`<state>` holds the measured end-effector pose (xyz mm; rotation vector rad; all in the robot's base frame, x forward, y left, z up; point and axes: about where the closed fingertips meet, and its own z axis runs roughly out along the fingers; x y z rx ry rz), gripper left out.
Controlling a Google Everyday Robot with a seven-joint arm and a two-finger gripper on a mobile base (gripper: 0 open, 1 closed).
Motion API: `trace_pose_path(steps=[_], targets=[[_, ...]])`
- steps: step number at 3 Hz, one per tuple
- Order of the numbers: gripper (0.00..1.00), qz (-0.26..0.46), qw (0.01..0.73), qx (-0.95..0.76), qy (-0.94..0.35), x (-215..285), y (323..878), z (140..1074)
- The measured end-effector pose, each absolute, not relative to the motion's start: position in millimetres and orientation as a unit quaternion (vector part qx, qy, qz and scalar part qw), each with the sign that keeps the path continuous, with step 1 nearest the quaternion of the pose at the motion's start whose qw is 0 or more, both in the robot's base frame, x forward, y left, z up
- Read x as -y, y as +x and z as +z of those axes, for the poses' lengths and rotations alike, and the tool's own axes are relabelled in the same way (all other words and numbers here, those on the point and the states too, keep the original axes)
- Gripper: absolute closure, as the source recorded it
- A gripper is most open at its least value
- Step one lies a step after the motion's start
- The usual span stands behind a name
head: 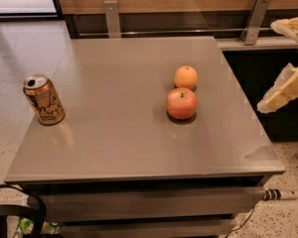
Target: Move orange near orange can
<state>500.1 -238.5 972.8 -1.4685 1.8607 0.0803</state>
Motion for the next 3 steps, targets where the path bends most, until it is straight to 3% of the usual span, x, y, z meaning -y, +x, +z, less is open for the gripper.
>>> trace_pose_path(steps=[3], targets=[[0.0, 0.147, 0.433, -0.718, -0.525, 243.5, 563.0, 923.7]])
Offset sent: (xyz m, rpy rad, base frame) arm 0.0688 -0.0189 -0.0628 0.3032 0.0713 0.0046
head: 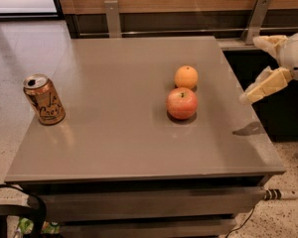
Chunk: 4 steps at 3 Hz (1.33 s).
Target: Move orange near orange can
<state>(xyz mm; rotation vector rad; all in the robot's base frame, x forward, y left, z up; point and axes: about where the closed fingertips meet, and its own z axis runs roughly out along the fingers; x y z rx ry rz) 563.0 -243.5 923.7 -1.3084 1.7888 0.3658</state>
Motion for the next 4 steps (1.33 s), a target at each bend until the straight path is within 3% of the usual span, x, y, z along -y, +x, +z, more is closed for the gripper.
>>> trace_pose_path(steps=[4], targets=[[0.0, 0.203, 0.468, -0.709, -0.488, 212.0, 595.7, 913.6]])
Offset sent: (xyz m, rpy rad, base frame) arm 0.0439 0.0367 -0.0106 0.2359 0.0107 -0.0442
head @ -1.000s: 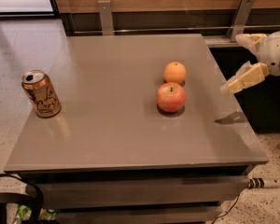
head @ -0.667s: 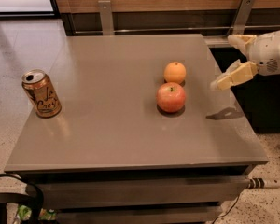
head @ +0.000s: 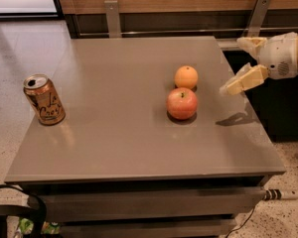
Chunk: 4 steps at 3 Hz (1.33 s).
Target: Move orange near orange can
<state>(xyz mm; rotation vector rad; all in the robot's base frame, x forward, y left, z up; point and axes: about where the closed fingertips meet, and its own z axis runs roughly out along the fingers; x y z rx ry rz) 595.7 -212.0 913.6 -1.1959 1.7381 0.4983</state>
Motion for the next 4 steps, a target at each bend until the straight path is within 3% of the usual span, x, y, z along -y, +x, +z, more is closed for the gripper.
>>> trace_pose_path(steps=[4], targets=[[0.0, 0.272, 0.477, -0.668, -0.502, 143.2, 650.8, 864.1]])
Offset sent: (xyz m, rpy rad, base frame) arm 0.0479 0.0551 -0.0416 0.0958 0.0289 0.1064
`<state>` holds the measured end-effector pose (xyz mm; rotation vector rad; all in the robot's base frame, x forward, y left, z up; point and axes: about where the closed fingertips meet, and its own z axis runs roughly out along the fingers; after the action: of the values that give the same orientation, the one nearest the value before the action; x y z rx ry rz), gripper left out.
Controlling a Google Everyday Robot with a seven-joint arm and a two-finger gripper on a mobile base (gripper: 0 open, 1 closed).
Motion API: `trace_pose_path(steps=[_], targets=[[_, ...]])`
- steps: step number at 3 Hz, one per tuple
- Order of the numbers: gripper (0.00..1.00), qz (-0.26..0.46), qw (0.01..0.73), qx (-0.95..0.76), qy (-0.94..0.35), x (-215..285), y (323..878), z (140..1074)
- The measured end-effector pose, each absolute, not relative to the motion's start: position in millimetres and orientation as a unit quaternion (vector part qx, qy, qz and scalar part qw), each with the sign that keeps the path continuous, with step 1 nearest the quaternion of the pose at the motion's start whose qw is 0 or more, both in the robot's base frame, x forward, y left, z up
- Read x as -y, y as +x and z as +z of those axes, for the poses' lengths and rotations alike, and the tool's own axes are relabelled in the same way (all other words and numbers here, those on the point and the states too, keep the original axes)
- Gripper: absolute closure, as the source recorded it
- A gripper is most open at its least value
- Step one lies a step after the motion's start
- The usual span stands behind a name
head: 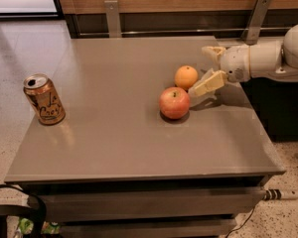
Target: Move orange near orange can
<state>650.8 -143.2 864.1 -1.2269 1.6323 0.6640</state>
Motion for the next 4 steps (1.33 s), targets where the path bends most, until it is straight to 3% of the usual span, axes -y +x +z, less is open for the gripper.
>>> trace_pose_path(steps=[2, 3, 4], targets=[[0.0, 0.277, 0.49, -0.659, -0.499, 140.4, 668.5, 853.3], [0.14, 0.279, 0.49, -0.658, -0.499, 137.8, 669.1, 852.1], [0.44, 0.282, 0.489, -0.657, -0.501, 133.7, 669.4, 851.0]])
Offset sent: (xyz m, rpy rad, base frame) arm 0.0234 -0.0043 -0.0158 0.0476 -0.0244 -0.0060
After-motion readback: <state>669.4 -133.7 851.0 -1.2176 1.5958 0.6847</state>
